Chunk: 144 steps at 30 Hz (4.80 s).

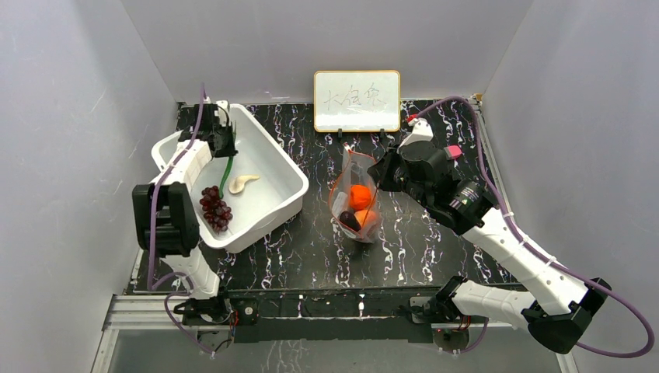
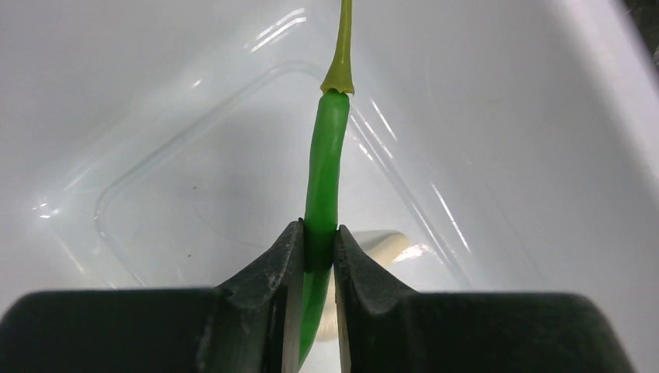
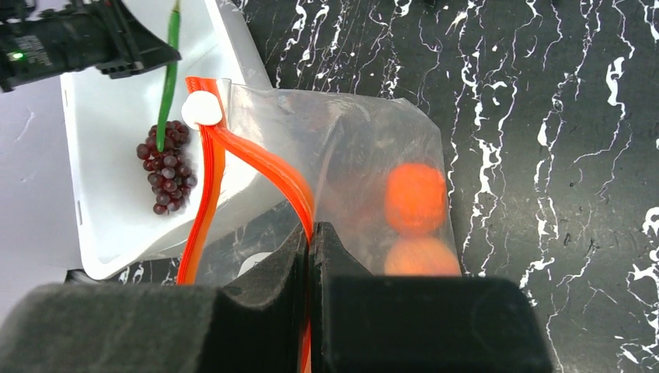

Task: Place the food in the zip-top bag and seal the zipper
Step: Pick up the fake vegetable from the bin, then place the fake vegetable in the zipper food storage bag, then adjust the zipper food storage bag at the center of the board.

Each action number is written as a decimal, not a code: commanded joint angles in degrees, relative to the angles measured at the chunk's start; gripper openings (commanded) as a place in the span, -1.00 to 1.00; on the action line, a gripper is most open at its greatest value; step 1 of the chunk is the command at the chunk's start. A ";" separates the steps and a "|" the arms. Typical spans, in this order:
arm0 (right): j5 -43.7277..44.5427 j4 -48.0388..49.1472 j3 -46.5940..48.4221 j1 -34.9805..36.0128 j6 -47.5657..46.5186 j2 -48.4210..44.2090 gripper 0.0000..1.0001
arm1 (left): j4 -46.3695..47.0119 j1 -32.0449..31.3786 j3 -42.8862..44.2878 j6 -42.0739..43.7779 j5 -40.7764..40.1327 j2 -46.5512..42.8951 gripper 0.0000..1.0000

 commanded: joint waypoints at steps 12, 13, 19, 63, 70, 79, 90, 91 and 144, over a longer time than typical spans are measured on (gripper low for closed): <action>1.49 2.06 -0.45 -0.32 9.14 -0.18 -1.00 | 15.69 0.42 -10.65 -16.26 18.60 -29.52 -1.00; 1.54 2.27 -0.72 -0.32 10.00 -0.23 -1.00 | 17.29 0.43 -11.56 -18.72 20.79 -30.86 -1.00; 2.07 2.61 0.86 -0.29 14.60 1.80 -1.00 | 24.42 -1.52 -11.60 -30.53 33.33 -33.14 -1.00; 2.01 8.57 3.04 -0.32 34.88 3.43 -1.00 | 87.97 -35.26 -31.04 -41.01 33.72 -25.26 -1.00; 2.71 9.26 2.94 -0.34 35.15 3.58 -1.00 | 89.21 -35.73 -33.15 -41.32 33.38 -25.27 -1.00; 2.79 10.40 3.26 -0.27 35.92 3.51 -1.00 | 92.58 -36.03 -35.85 -43.92 31.15 -26.00 -1.00; 1.76 10.79 1.69 -0.31 36.03 3.08 -1.00 | 79.78 -36.22 -36.12 -37.60 29.52 -30.78 -0.14; 1.72 10.79 1.49 -0.31 36.03 3.00 -1.00 | 77.60 -36.22 -35.75 -36.63 29.69 -31.40 -0.16; 5.94 2.27 -0.43 -0.28 19.38 4.12 -1.00 | 32.69 -36.22 -19.37 -32.92 33.30 -38.11 -1.00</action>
